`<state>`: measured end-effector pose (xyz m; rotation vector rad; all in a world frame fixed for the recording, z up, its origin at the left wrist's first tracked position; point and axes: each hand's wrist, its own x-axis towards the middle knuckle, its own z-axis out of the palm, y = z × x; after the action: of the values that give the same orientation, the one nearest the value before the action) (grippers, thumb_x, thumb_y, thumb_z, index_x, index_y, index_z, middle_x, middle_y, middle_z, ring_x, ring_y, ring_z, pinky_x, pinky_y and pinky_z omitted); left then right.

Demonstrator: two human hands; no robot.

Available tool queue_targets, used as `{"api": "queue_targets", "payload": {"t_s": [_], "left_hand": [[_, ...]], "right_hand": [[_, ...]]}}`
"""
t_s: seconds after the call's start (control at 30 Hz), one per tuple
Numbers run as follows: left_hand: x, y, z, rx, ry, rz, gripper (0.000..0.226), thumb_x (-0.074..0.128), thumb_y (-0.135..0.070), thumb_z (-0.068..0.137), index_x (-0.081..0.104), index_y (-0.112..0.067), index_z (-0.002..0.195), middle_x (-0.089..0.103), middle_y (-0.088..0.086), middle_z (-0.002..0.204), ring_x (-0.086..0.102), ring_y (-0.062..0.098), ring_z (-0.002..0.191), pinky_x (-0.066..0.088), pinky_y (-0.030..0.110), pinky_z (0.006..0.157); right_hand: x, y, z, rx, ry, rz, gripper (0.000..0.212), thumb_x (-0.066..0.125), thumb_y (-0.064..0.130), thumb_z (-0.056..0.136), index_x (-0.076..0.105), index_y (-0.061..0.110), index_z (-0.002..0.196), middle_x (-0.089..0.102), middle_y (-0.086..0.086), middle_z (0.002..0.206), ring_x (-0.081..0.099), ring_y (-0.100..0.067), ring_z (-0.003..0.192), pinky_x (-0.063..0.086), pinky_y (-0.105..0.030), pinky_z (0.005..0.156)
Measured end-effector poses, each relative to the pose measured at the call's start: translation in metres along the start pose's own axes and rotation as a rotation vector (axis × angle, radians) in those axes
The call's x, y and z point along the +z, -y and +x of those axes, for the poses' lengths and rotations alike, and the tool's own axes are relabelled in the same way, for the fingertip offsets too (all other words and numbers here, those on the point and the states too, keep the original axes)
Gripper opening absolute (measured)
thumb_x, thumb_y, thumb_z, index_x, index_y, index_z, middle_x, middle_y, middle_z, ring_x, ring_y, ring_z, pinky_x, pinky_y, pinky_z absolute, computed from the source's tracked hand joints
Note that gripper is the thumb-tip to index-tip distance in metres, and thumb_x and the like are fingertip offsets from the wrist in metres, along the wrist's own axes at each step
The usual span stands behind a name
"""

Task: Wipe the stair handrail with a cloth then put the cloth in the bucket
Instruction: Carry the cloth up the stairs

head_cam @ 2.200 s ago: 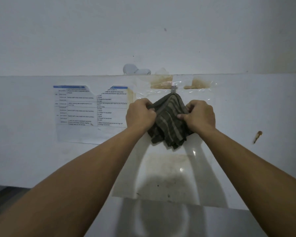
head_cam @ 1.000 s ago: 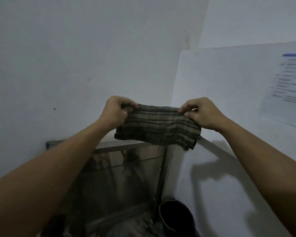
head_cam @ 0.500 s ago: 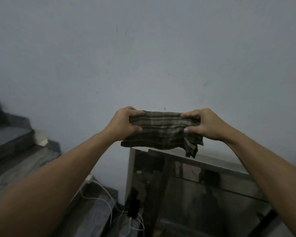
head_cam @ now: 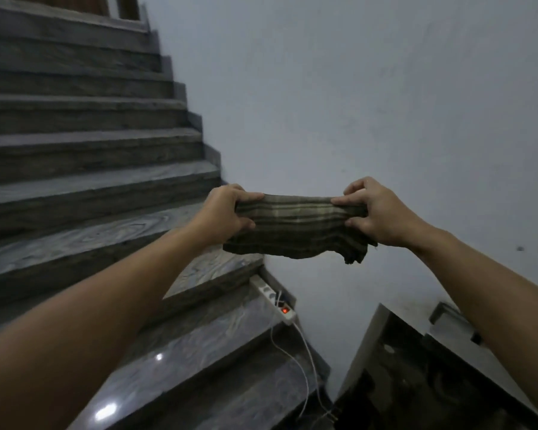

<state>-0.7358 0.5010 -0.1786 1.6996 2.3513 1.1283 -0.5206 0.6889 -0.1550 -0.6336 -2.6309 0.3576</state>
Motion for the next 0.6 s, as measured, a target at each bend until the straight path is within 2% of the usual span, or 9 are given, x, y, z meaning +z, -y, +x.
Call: {"api": "queue_targets", "payload": {"t_s": [0.17,0.37,0.5,0.6], "left_hand": [[-0.037,0.042,-0.015,-0.142,-0.092,0.065,0.059,0.073,-0.006,0.078,0.054,-0.018,0.133,0.050,-0.010,0.109,0.049,0.008,0.102,0.042,0.021,0.088],[-0.086,0.107,-0.026,-0.285,-0.200,0.128,0.061,0.075,-0.005,0.076,0.054,-0.016,0.132,0.050,-0.010,0.107,0.050,0.009,0.103,0.043,0.022,0.093],[-0.132,0.153,-0.020,-0.361,-0.248,0.174,0.062,0.076,-0.005,0.076,0.054,-0.014,0.133,0.053,-0.004,0.118,0.051,0.013,0.111,0.045,0.030,0.102],[-0.176,0.183,-0.010,-0.411,-0.274,0.202,0.060,0.074,-0.006,0.078,0.053,-0.017,0.133,0.051,-0.007,0.119,0.049,0.013,0.113,0.044,0.032,0.102]], "right_hand": [[0.044,0.030,0.065,-0.184,0.028,0.063,0.040,0.069,0.004,0.080,0.066,0.015,0.118,0.044,0.001,0.113,0.046,-0.016,0.107,0.037,-0.019,0.090],[0.094,0.087,0.146,-0.378,0.078,0.104,0.041,0.068,0.000,0.080,0.066,0.014,0.118,0.041,0.003,0.113,0.046,-0.017,0.105,0.039,-0.020,0.090],[0.125,0.135,0.208,-0.471,0.109,0.126,0.042,0.069,0.001,0.079,0.065,0.014,0.119,0.045,-0.004,0.119,0.043,-0.013,0.104,0.040,-0.022,0.093],[0.140,0.177,0.256,-0.512,0.130,0.164,0.041,0.068,0.000,0.080,0.065,0.013,0.119,0.043,-0.003,0.117,0.044,-0.015,0.104,0.036,-0.017,0.091]]}}
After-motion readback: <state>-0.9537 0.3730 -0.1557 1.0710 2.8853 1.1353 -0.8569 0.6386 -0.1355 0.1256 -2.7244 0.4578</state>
